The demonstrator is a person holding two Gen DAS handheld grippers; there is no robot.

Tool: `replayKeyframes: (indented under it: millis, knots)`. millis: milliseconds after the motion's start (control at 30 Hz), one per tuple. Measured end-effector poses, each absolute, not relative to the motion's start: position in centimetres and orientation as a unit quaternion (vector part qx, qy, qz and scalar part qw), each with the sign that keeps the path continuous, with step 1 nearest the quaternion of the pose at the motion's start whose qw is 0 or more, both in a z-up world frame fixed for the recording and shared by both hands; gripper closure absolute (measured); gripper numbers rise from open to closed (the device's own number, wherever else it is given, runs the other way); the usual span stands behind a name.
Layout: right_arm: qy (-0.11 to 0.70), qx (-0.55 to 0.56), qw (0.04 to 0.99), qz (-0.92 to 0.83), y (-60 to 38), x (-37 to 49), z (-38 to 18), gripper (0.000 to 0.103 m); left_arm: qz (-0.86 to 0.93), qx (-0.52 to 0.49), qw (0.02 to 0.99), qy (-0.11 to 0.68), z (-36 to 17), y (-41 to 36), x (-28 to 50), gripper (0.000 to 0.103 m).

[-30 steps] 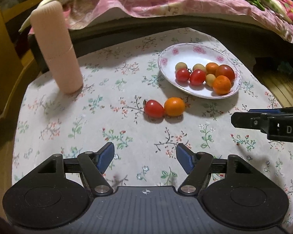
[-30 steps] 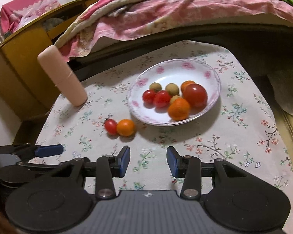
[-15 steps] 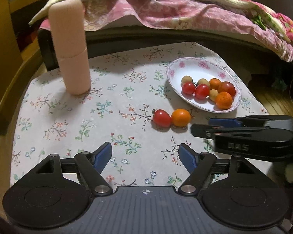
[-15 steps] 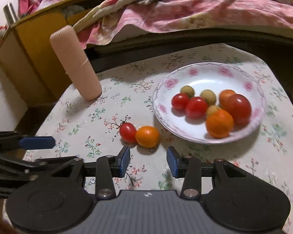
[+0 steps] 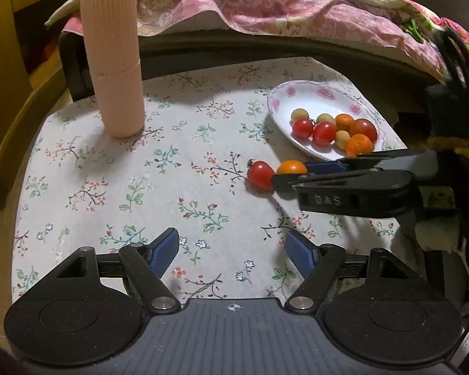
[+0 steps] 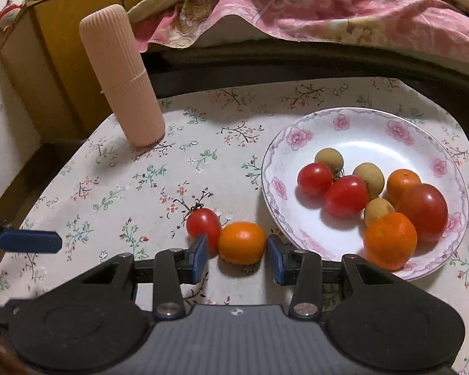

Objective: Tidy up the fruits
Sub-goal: 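Close the right tool on the orange mandarin while the left tool grasps the red cherry tomato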

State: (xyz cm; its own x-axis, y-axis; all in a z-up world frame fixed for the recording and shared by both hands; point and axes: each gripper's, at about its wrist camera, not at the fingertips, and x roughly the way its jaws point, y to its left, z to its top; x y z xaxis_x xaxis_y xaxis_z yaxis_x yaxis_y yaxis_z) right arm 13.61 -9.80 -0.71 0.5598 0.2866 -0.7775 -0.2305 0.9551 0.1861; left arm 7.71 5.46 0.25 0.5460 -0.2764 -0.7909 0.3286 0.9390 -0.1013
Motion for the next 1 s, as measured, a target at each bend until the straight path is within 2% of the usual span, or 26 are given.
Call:
replayKeyframes:
  millis: [33,267,533,633,700,733,833,1000]
  knots:
    - [0.449,0.022,0.882,0.144,-9.7,13.5,-0.7,0.067,-0.171,0.027,0.880,0.443,0.2,5.5,7.8,0.022]
    - [0.464,0.023,0.873,0.147,-11.1,10.9,0.5,0.067,-0.181,-0.012,0.883,0.433,-0.1,4.6,10.1,0.022]
    - [0.482,0.034,0.865,0.133,-13.9,7.3,3.0,0.067,-0.196,0.026,0.890,0.411,-1.8,0.4,12.4,0.025]
    - [0.481,0.046,0.865,0.133,-14.4,6.6,3.0,0.067,-0.187,0.027,0.892,0.411,-2.8,-0.4,13.3,0.030]
    - [0.485,0.050,0.862,0.134,-14.6,6.5,2.6,0.067,-0.178,0.025,0.889,0.422,-3.7,-0.7,13.8,0.046]
    - [0.489,0.049,0.861,0.134,-14.8,6.5,2.5,0.067,-0.171,0.027,0.887,0.427,-4.1,-0.8,13.9,0.049]
    - [0.492,0.050,0.859,0.131,-15.1,6.8,2.1,0.067,-0.163,0.035,0.893,0.418,-4.2,-0.9,13.7,0.052]
    - [0.488,0.048,0.861,0.133,-15.1,7.1,2.3,0.067,-0.160,0.028,0.890,0.426,-3.8,-0.7,13.8,0.062]
